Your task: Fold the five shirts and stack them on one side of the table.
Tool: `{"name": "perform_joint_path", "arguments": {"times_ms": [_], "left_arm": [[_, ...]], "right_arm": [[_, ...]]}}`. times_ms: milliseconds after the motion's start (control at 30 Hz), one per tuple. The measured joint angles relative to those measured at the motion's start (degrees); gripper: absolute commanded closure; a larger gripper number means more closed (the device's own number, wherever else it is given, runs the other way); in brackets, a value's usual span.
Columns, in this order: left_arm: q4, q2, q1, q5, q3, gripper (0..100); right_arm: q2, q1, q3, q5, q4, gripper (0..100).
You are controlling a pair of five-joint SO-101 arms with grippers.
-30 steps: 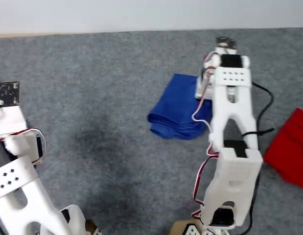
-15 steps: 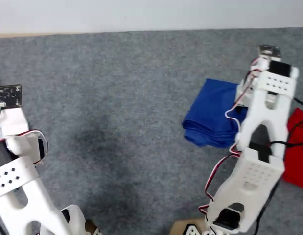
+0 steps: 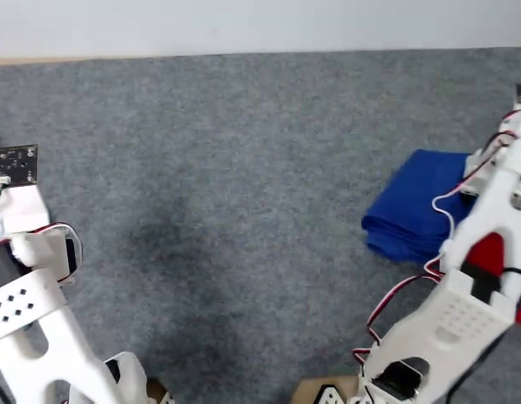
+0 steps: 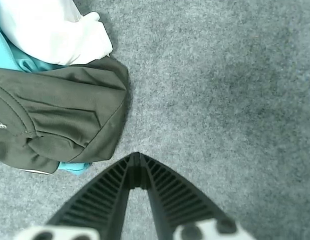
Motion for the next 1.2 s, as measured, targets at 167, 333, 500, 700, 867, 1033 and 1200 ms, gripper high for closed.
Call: {"name": "perform_joint_path", "arguments": {"times_ms": [167, 333, 500, 700, 867, 1033, 1200], "left_arm": [[0.00, 0.00, 0.00, 0.00, 0.00, 100], [0.00, 0.00, 0.00, 0.00, 0.00, 100], [0.00, 0.00, 0.97, 0.00, 0.00, 100], [0.00, 0.00, 4.48, 0.00, 0.00, 100], [0.00, 0.00, 4.75, 0.00, 0.00, 100], [0.00, 0.00, 4.75, 0.00, 0.00, 100], [0.00, 0.00, 4.75, 0.00, 0.00, 100]], "right_arm": [[0.00, 4.66, 0.00, 1.67, 0.00, 98.8], [0.00, 6.77, 0.00, 1.76, -0.97, 98.8], [0.00, 8.09, 0.00, 1.76, -3.25, 98.8], [-0.88, 9.41, 0.00, 1.76, -3.34, 98.8], [-6.07, 9.93, 0.00, 1.76, -3.34, 98.8], [-10.20, 9.93, 0.00, 1.76, -3.34, 98.8], [-10.64, 11.34, 0.00, 1.76, -3.34, 98.8]]}}
